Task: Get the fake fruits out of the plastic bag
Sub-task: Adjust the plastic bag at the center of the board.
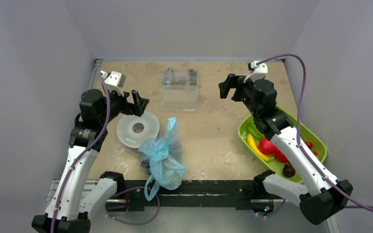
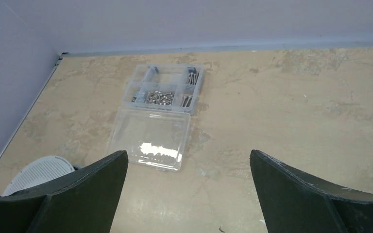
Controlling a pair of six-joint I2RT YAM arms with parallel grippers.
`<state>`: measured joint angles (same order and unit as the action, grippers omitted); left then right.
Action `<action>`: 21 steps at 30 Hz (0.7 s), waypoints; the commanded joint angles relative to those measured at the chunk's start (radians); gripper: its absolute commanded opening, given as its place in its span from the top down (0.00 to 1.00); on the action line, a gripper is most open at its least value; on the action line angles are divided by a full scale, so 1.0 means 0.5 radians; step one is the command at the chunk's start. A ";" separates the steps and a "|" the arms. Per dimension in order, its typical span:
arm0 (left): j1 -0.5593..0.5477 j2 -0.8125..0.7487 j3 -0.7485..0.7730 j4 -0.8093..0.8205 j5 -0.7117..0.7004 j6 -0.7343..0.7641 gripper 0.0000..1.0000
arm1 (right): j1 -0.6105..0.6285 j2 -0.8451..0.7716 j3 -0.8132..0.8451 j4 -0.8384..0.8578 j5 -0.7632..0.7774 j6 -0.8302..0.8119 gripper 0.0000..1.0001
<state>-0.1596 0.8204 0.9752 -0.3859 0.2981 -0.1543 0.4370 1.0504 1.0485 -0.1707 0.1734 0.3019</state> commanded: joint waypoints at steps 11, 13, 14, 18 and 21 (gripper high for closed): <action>-0.260 0.328 0.334 -0.379 0.342 0.241 0.01 | 0.026 -0.020 -0.234 0.037 -0.610 0.322 0.01; -0.312 0.358 0.364 -0.445 0.324 0.287 0.02 | 0.074 0.011 -0.316 0.121 -0.702 0.404 0.01; -0.333 0.369 0.378 -0.471 0.316 0.297 0.02 | 0.114 0.017 -0.356 0.165 -0.727 0.443 0.01; -0.399 0.401 0.388 -0.515 0.327 0.373 0.05 | 0.330 0.012 -0.587 0.525 -0.837 0.633 0.01; -0.456 0.430 0.402 -0.565 0.341 0.420 0.10 | 0.574 0.023 -0.725 0.804 -0.756 0.722 0.01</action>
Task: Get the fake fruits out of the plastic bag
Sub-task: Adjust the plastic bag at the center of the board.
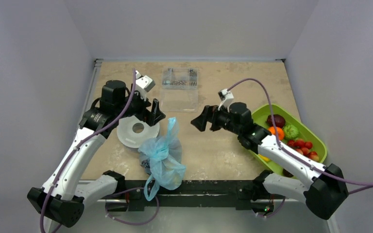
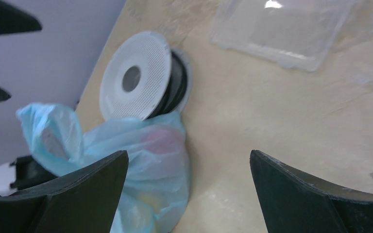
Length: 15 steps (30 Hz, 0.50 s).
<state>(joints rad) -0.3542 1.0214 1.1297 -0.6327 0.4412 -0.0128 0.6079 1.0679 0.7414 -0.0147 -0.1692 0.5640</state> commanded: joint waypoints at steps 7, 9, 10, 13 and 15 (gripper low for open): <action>-0.204 0.014 0.096 -0.115 -0.264 0.166 0.15 | 0.891 0.093 -0.279 0.746 0.323 0.216 0.01; -0.231 -0.008 0.083 -0.103 -0.422 0.155 0.15 | 1.077 0.121 -0.319 0.748 0.533 0.200 0.01; -0.242 -0.019 0.075 -0.097 -0.485 0.157 0.15 | 1.163 0.143 -0.333 0.739 0.630 0.185 0.01; -0.265 -0.061 0.055 -0.072 -0.590 0.156 0.15 | 1.398 0.289 -0.273 0.603 0.934 0.147 0.01; -0.283 -0.090 0.033 -0.045 -0.623 0.154 0.15 | 1.526 0.413 -0.178 0.443 1.114 0.122 0.01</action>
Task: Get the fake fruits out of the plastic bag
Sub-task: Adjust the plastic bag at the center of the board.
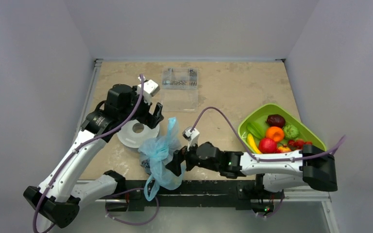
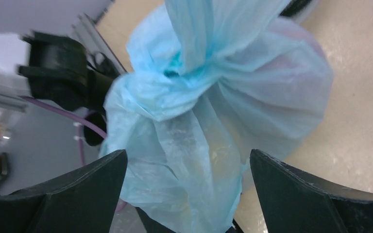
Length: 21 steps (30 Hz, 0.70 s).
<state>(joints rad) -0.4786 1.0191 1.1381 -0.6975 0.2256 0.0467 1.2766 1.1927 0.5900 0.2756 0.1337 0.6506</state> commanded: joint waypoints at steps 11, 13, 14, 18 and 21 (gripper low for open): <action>-0.148 -0.021 0.019 0.057 -0.255 0.062 0.14 | 0.236 0.329 0.142 -0.235 0.764 0.038 0.74; -0.172 0.004 0.022 0.048 -0.253 0.066 0.14 | 0.167 0.289 0.110 -0.199 0.695 0.027 0.84; -0.183 0.014 0.023 0.042 -0.257 0.069 0.14 | 0.112 0.260 0.093 -0.184 0.639 0.009 0.89; -0.248 0.055 0.034 0.016 -0.289 0.078 0.14 | -0.295 0.139 0.012 -0.115 0.253 -0.051 1.00; -0.288 0.076 0.031 0.011 -0.296 0.081 0.14 | -0.510 0.102 0.019 -0.120 -0.031 -0.155 1.00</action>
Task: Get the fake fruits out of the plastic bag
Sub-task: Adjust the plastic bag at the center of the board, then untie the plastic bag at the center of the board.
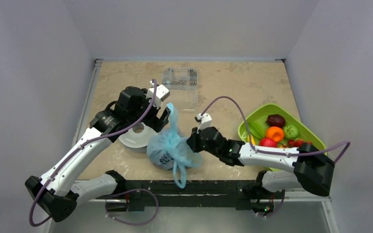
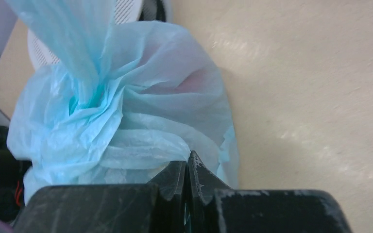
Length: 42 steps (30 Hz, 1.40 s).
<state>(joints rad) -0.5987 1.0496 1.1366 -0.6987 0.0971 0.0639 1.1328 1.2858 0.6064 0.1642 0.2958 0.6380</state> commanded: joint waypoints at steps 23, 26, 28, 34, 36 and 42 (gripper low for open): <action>-0.166 -0.057 0.036 0.009 -0.043 0.042 0.18 | -0.211 -0.401 0.554 -0.818 -0.233 -0.188 0.26; -0.171 -0.118 0.010 0.040 -0.030 0.053 0.18 | -0.062 -0.293 0.605 -0.790 -0.195 -0.206 0.24; -0.176 -0.136 0.001 0.047 -0.026 0.056 0.18 | 0.011 -0.174 0.629 -0.786 -0.170 -0.191 0.25; -0.227 -0.109 0.001 0.030 -0.005 0.084 0.19 | 0.056 -0.041 0.564 -0.703 -0.133 -0.143 0.43; -0.253 -0.045 0.035 -0.023 0.010 0.099 0.19 | 0.057 -0.030 0.545 -0.681 -0.134 -0.146 0.53; -0.287 0.193 0.124 -0.204 0.160 0.136 0.24 | 0.057 -0.037 0.536 -0.655 -0.035 -0.096 0.91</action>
<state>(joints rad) -0.7338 1.0901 1.1446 -0.7479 0.1101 0.0998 1.1599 1.2869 0.8745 -0.2092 0.2211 0.5640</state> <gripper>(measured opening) 0.779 0.178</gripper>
